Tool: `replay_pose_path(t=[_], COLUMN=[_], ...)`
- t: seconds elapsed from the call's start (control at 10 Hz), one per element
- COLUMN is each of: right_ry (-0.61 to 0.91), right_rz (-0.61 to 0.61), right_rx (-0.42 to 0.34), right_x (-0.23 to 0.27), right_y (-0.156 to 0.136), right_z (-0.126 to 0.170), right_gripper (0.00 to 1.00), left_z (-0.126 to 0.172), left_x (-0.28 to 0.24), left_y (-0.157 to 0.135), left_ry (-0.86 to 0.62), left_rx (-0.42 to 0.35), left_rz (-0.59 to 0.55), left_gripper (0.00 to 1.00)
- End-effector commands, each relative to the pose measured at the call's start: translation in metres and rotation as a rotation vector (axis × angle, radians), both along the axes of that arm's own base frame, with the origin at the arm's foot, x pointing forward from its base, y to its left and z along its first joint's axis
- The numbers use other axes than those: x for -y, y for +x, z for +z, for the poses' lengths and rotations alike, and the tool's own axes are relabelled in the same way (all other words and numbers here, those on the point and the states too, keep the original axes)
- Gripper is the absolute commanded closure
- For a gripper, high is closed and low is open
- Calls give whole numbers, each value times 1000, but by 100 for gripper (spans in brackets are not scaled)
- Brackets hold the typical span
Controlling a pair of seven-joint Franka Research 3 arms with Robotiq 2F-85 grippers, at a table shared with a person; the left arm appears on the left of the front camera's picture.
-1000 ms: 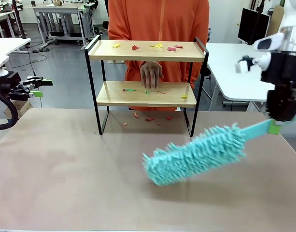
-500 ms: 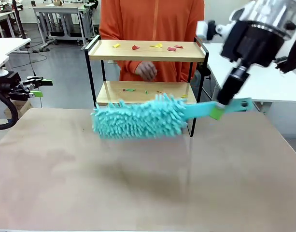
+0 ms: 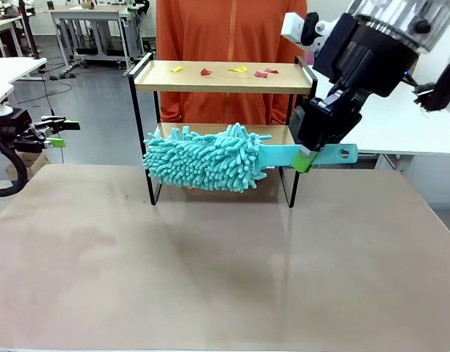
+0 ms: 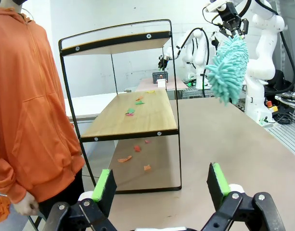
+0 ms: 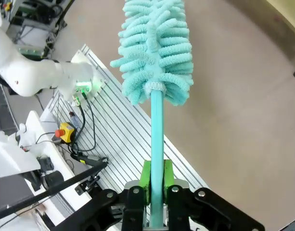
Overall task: Clean the shelf.
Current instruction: Clean the specific section of the Shelf indicated by the human with the Duster.
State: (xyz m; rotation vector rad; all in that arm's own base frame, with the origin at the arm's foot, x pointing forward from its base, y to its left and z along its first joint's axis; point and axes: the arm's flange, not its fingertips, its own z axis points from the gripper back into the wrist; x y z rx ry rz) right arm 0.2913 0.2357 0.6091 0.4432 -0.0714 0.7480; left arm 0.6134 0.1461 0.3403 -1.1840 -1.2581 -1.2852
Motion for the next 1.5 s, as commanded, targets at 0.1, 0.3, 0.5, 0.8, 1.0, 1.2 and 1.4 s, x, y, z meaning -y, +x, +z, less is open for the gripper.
replay_pose_path(t=[0.1, 0.3, 0.5, 0.8, 1.0, 1.2, 1.4], right_ry=[0, -62, -23, 3, 9, 22, 48], right_rz=[0, -124, -261, -476, -532, -584, -680], right_rx=[0, 39, 76, 150, 156, 160, 222], right_x=[0, -47, -83, -121, -145, -173, -201], right_y=[0, 7, 22, 40, 49, 65, 81], right_z=[0, -9, -14, -15, -20, -27, -38], right_gripper=[87, 87, 87, 87, 87, 87, 87], left_z=[1, 1, 1, 1, 1, 1, 1], left_x=[0, 0, 0, 0, 0, 0, 0], left_y=[-1, -1, -1, -1, -1, -1, -1], left_ry=[8, 8, 8, 8, 8, 8, 8], left_rx=[1, 1, 1, 1, 1, 1, 1], left_rz=[-3, -3, -3, -3, -3, -3, -3], left_gripper=[0, 0, 0, 0, 0, 0, 0])
